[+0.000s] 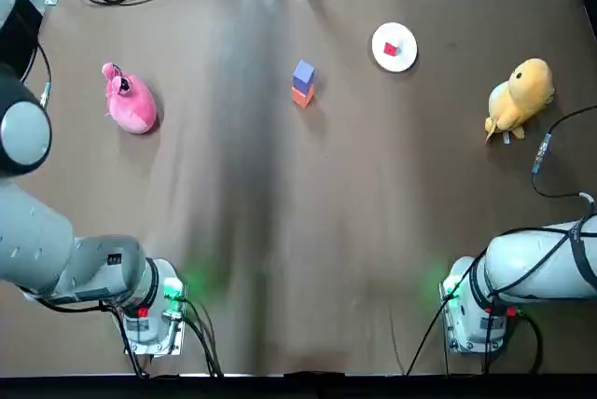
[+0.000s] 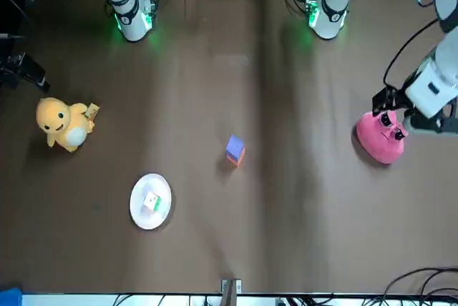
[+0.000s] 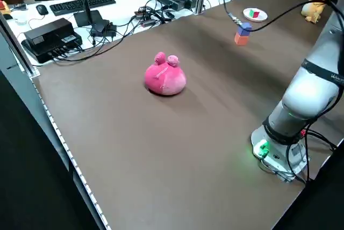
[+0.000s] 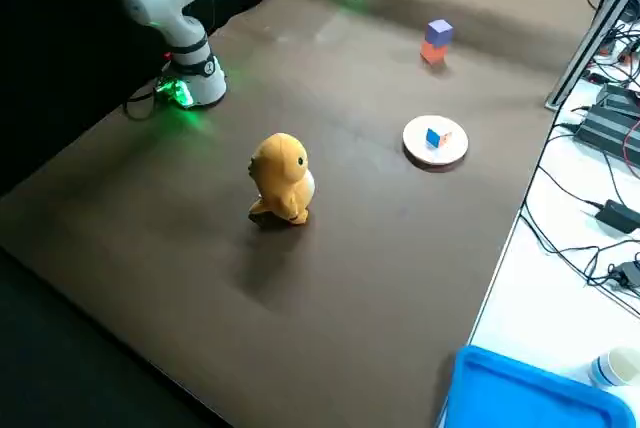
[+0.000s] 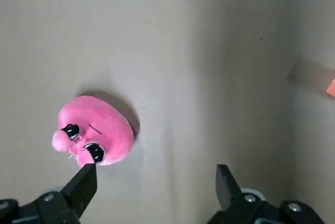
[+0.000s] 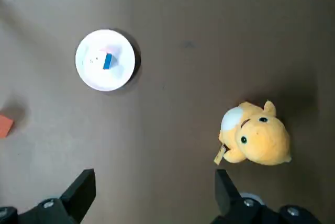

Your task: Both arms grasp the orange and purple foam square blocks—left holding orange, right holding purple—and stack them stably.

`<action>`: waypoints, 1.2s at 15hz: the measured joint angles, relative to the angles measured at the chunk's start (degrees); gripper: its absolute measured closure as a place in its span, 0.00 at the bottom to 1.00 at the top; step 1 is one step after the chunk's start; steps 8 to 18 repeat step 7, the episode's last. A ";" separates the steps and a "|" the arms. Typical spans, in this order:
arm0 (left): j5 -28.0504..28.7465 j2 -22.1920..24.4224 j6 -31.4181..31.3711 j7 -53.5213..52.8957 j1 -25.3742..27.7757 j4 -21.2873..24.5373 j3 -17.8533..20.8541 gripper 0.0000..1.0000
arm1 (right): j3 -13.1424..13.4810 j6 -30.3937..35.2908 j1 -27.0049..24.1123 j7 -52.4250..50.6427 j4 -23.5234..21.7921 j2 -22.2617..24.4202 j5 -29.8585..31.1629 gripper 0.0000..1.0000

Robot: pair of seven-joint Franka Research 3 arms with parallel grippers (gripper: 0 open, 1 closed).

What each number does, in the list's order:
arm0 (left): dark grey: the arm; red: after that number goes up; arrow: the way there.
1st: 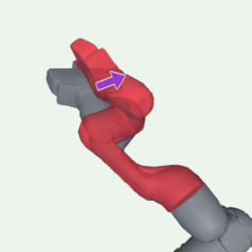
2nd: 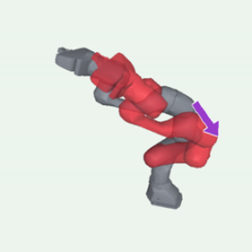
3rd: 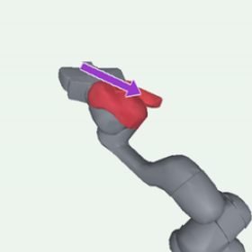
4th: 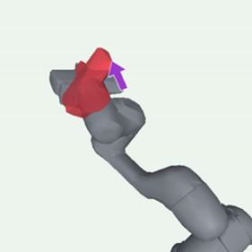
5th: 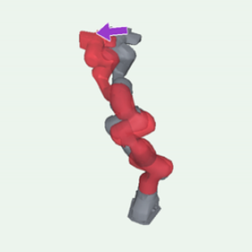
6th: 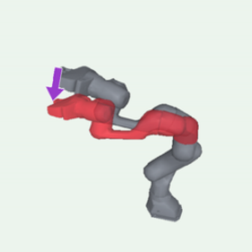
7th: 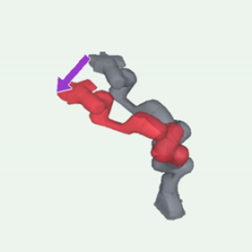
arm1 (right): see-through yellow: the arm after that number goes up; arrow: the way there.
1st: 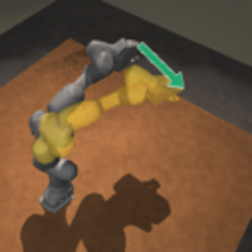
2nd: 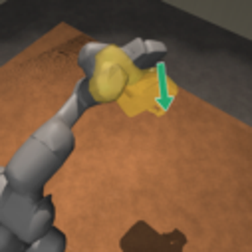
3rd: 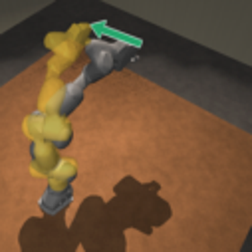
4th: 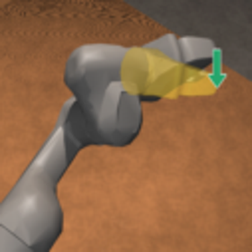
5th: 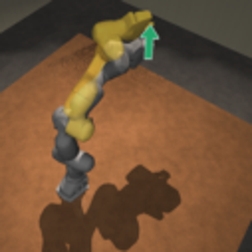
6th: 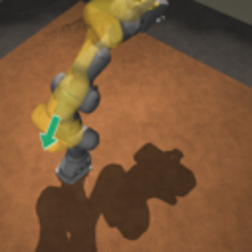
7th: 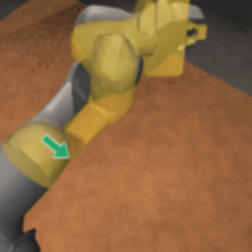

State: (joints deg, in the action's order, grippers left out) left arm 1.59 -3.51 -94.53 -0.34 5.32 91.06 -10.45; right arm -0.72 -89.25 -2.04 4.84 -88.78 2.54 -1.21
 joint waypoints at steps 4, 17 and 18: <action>0.00 -0.08 1.50 -0.09 0.01 -2.71 -0.22 0.00 | 0.18 1.99 -0.19 -0.69 0.00 -0.09 0.02 0.00; 0.00 -1.94 2.12 -0.11 -0.02 -4.72 -0.24 0.00 | 0.58 5.15 -0.27 -1.16 -0.01 -0.12 0.02 0.00; 0.00 -1.94 2.12 -0.11 -0.02 -4.72 -0.24 0.00 | 0.58 5.15 -0.27 -1.16 -0.01 -0.12 0.02 0.00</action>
